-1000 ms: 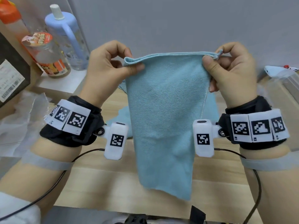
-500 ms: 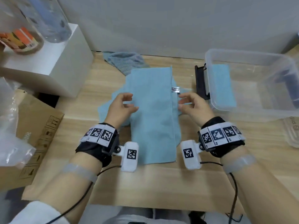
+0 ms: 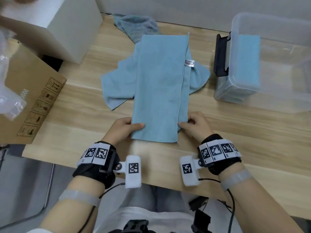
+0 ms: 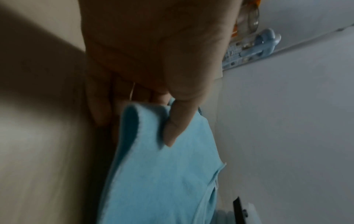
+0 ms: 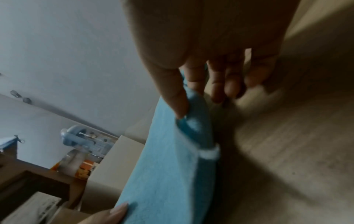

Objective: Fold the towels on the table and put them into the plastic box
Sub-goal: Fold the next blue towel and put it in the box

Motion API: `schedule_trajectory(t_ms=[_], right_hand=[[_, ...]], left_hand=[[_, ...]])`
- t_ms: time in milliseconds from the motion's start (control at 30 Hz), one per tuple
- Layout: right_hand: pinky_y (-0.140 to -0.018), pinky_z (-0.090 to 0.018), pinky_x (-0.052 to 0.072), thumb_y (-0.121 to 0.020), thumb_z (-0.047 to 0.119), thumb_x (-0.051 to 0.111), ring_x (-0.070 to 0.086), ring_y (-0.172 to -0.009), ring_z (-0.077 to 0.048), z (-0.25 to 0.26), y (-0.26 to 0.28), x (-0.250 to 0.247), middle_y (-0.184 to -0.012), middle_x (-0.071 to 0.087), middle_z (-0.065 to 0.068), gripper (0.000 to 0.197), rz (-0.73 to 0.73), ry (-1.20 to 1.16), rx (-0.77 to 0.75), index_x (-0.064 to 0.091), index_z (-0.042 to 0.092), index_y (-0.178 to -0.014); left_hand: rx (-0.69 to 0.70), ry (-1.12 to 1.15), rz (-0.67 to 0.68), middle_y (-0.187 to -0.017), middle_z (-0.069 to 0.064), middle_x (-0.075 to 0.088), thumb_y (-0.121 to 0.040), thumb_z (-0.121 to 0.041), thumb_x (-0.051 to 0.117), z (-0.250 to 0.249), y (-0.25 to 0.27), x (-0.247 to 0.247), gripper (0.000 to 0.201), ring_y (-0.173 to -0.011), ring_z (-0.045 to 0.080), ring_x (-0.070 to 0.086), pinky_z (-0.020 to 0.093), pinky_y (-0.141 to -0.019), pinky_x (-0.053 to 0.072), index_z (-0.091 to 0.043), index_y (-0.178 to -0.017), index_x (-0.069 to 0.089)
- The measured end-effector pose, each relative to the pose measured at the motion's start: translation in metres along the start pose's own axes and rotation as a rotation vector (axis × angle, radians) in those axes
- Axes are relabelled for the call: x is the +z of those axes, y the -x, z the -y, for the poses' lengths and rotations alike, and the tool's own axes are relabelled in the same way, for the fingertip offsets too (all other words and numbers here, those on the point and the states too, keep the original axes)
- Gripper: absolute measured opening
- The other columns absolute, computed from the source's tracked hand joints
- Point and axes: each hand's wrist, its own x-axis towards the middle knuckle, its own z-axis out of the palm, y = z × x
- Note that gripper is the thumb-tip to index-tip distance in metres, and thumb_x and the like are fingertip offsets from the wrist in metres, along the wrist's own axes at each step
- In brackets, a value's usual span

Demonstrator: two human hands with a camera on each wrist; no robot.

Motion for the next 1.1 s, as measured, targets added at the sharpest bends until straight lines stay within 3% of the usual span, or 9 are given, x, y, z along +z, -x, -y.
schedule_trajectory(t_ms=[100,233,367,467,567,667,767,900,1100], right_hand=[[-0.074,-0.031,0.043,-0.081,0.008,0.065,0.053,-0.080,-0.019,0.003,0.015,-0.003,-0.085,0.056,-0.006,0.019,0.030,-0.284,-0.045,0.054,0.015,-0.067],[-0.034,-0.019,0.035,-0.084,0.005,0.060,0.049,-0.039,-0.019,-0.007,0.029,-0.001,-0.067,0.059,-0.011,0.024,0.106,-0.452,0.132,0.042,0.018,-0.076],[-0.043,-0.023,0.038,-0.079,0.012,0.065,0.049,-0.039,-0.014,-0.022,0.033,0.000,-0.055,0.057,-0.002,0.034,0.041,-0.062,0.170,0.041,0.024,-0.100],[-0.055,-0.023,0.036,-0.078,0.012,0.066,0.047,-0.054,-0.011,-0.022,0.033,-0.005,-0.056,0.049,0.004,0.030,-0.025,0.013,0.066,0.046,0.025,-0.096],[-0.063,-0.024,0.040,-0.078,0.003,0.063,0.048,-0.055,-0.012,-0.021,0.028,-0.003,-0.060,0.051,0.005,0.029,0.025,-0.125,0.011,0.053,0.031,-0.080],[-0.063,-0.020,0.046,-0.081,-0.009,0.051,0.055,-0.055,-0.005,-0.019,0.025,0.002,-0.070,0.057,0.003,0.040,0.077,-0.210,0.005,0.054,0.030,-0.080],[-0.058,-0.016,0.049,-0.082,-0.015,0.039,0.059,-0.053,0.000,-0.018,0.025,0.002,-0.074,0.060,-0.002,0.042,0.071,-0.333,0.052,0.050,0.026,-0.084],[-0.058,-0.017,0.052,-0.081,-0.018,0.035,0.061,-0.063,-0.013,-0.018,0.025,0.001,-0.076,0.060,-0.006,0.039,0.061,-0.462,0.106,0.045,0.016,-0.097],[-0.059,-0.017,0.052,-0.081,-0.018,0.036,0.061,-0.063,-0.012,-0.016,0.027,0.001,-0.077,0.060,-0.006,0.040,0.058,-0.496,0.123,0.042,0.013,-0.105]], left_hand=[[0.020,0.163,-0.010,-0.086,0.007,0.067,-0.085,-0.006,0.057,0.000,0.009,0.001,0.014,-0.070,0.017,0.066,0.024,-0.055,0.055,-0.007,-0.098,0.062],[-0.004,0.146,-0.030,-0.081,0.013,0.067,-0.085,-0.007,0.058,0.015,0.014,0.004,0.022,-0.055,0.015,0.066,0.020,-0.044,0.050,-0.002,-0.107,0.056],[0.048,-0.234,-0.339,-0.085,0.004,0.056,-0.072,-0.013,0.074,0.033,0.010,0.007,0.032,-0.079,0.025,0.059,0.035,-0.070,0.048,-0.014,-0.086,0.046],[0.436,-0.514,-0.573,-0.091,0.003,0.048,-0.066,-0.008,0.071,0.022,0.018,0.021,0.037,-0.084,0.020,0.045,0.029,-0.074,0.035,-0.011,-0.094,0.048],[0.614,-0.601,-0.325,-0.078,-0.004,0.048,-0.068,-0.007,0.067,0.005,0.014,0.052,0.024,-0.078,0.017,0.047,0.031,-0.074,0.038,-0.016,-0.085,0.053],[0.403,-0.650,-0.087,-0.067,-0.009,0.054,-0.075,-0.026,0.068,-0.005,0.002,0.080,0.017,-0.076,0.018,0.056,0.028,-0.071,0.043,-0.024,-0.069,0.052],[0.302,-0.806,-0.093,-0.079,-0.002,0.061,-0.073,-0.042,0.065,-0.006,-0.005,0.092,0.025,-0.083,0.022,0.058,0.027,-0.066,0.039,-0.022,-0.067,0.051],[0.342,-1.037,-0.120,-0.096,0.008,0.063,-0.074,-0.047,0.061,-0.009,-0.003,0.101,0.033,-0.093,0.031,0.059,0.030,-0.069,0.041,-0.016,-0.086,0.057],[0.367,-1.168,-0.124,-0.103,0.012,0.061,-0.078,-0.035,0.056,-0.011,0.000,0.109,0.029,-0.096,0.035,0.057,0.030,-0.069,0.038,-0.011,-0.094,0.060]])
